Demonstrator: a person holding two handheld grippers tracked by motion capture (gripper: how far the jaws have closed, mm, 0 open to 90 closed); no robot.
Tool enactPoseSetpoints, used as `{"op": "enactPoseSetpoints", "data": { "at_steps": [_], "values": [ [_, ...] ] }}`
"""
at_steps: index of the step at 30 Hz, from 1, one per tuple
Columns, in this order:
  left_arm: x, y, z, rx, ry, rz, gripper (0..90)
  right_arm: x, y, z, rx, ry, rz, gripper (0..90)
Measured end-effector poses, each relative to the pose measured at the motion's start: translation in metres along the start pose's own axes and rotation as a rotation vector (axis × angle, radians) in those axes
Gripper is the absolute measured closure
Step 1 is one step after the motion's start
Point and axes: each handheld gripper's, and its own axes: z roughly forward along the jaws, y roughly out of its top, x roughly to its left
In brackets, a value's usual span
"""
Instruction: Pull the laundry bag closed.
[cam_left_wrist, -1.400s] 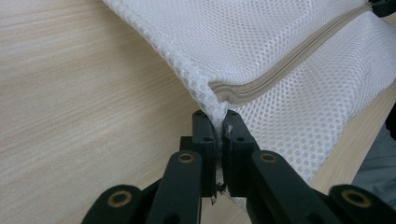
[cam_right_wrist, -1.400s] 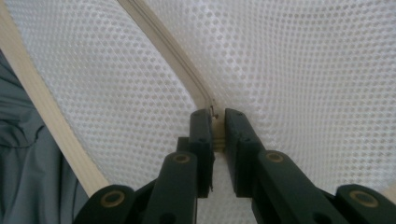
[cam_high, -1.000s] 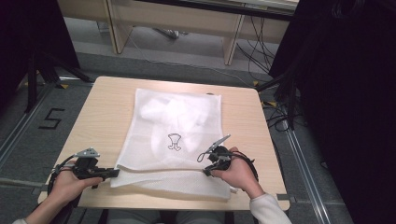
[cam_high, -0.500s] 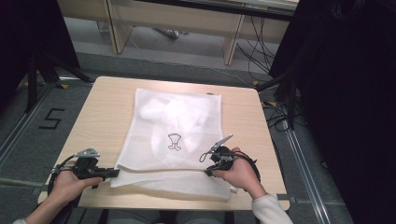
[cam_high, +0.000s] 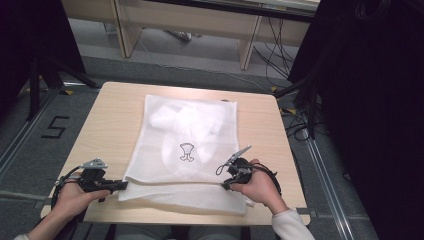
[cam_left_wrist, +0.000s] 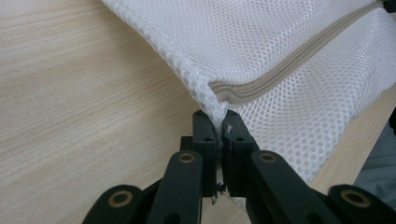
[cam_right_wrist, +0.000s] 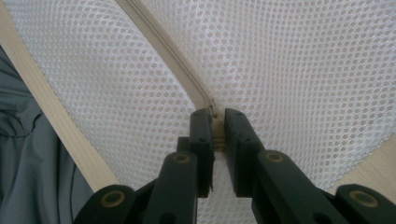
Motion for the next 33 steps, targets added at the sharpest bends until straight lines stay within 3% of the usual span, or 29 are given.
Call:
{"op": "enactPoseSetpoints", "data": {
  "at_steps": [3,4,5,6,9,11,14,15,19,24,25,26,28,29,30,33],
  "values": [
    [-0.001,-0.001,0.001,-0.026,0.002,0.001,85.2,-0.002,-0.001,0.000,-0.009,0.005,-0.019,82.8],
    [-0.001,-0.001,0.001,-0.014,0.003,0.000,85.2,-0.001,-0.002,0.001,-0.004,0.001,0.005,82.8],
    [-0.001,0.000,0.000,-0.007,0.006,-0.004,85.2,-0.002,-0.002,0.001,-0.005,-0.001,-0.014,82.8],
    [-0.001,0.000,0.000,-0.004,0.004,-0.004,85.2,-0.001,-0.002,0.000,0.002,0.012,-0.003,82.8],
    [0.000,0.000,-0.001,-0.008,0.009,-0.006,85.2,-0.002,-0.004,0.001,-0.011,0.025,-0.061,82.8],
    [0.000,0.000,-0.001,-0.021,0.010,-0.013,85.3,-0.004,-0.008,0.002,0.016,0.007,-0.055,82.8],
    [0.000,0.000,-0.001,-0.015,0.007,-0.009,85.3,-0.010,-0.014,0.002,0.002,0.017,-0.052,82.7],
    [0.000,0.000,-0.001,-0.018,0.007,-0.012,85.3,-0.009,-0.015,0.002,0.012,0.011,-0.030,82.8],
    [-0.001,0.000,0.000,-0.031,0.012,-0.016,85.4,-0.007,-0.016,0.002,0.019,0.018,-0.019,82.8],
    [0.000,0.000,-0.001,-0.020,0.003,-0.015,85.3,-0.009,-0.015,0.003,0.019,0.007,-0.057,82.8],
    [-0.001,0.000,0.000,-0.037,0.008,-0.016,85.4,-0.007,-0.016,0.003,0.047,-0.039,-0.044,82.8],
    [0.000,0.000,-0.001,-0.027,0.007,-0.012,85.4,-0.007,-0.016,0.004,0.053,-0.053,-0.053,82.8],
    [-0.001,0.000,0.000,-0.044,0.008,-0.017,85.4,-0.010,-0.017,0.003,0.042,-0.041,-0.049,82.8],
    [-0.001,0.000,-0.001,-0.025,0.006,-0.012,85.4,-0.011,-0.018,0.003,0.040,-0.025,-0.040,82.8],
    [0.000,0.001,-0.002,-0.020,-0.001,-0.010,85.4,-0.012,-0.018,0.004,0.035,-0.026,-0.058,82.8],
    [0.000,0.001,-0.002,-0.022,-0.003,-0.012,85.4,-0.010,-0.019,0.003,0.041,-0.032,-0.030,82.8]
  ]
}}
